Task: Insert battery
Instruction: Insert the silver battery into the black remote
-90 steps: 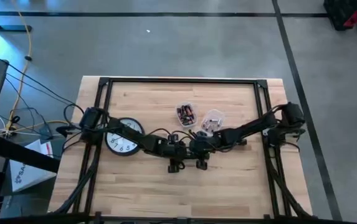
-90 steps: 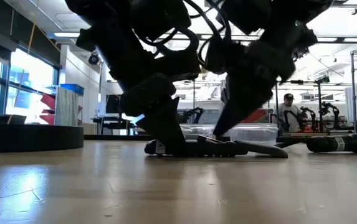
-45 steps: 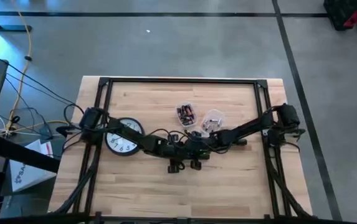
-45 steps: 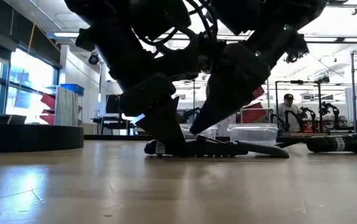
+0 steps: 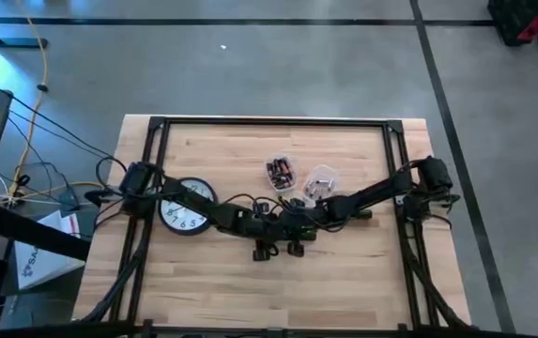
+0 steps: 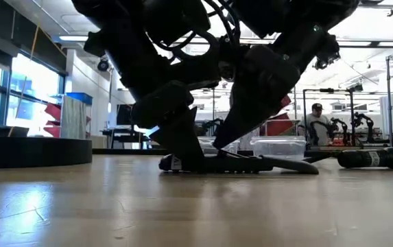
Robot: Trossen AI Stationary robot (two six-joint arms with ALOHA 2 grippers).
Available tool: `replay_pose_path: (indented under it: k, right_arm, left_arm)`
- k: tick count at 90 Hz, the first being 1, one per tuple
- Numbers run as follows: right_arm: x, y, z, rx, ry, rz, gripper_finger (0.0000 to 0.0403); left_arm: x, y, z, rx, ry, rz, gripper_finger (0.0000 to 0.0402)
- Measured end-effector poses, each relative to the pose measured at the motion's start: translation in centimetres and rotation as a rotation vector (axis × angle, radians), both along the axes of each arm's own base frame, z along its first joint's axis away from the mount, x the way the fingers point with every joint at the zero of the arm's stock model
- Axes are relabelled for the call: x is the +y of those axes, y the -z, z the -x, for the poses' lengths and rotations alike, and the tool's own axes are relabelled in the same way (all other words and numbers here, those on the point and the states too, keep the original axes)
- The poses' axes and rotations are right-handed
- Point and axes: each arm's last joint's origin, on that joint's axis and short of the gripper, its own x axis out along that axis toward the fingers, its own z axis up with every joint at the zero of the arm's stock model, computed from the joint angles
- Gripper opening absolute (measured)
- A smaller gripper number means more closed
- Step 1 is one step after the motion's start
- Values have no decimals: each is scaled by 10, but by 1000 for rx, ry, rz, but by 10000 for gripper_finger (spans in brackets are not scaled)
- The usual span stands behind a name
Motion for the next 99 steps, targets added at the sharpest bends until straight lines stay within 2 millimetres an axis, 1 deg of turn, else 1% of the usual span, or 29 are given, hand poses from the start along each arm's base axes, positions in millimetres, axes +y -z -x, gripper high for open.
replay_pose_path:
  k: [15,27,37,43,56,78,99]
  right_arm:
    - [1,1,1,15,-10,-26,1]
    - [2,-4,5,26,-19,-18,1]
    - [2,-17,3,-5,-19,1,1]
    - [2,-19,2,-22,-8,25,1]
    - [1,-17,-1,-53,28,48,1]
    - [4,-4,-7,-54,32,36,1]
    - [4,-2,-4,-14,28,41,1]
  left_arm:
    - [0,0,0,-1,-2,-2,186]
    - [0,0,0,-1,-6,-13,186]
    - [0,0,0,-2,-7,-15,186]
    - [0,0,0,-2,-7,-16,186]
    - [0,0,0,-3,-7,-16,186]
    - [0,0,0,-1,-6,-13,186]
    - [0,0,0,0,-5,-11,186]
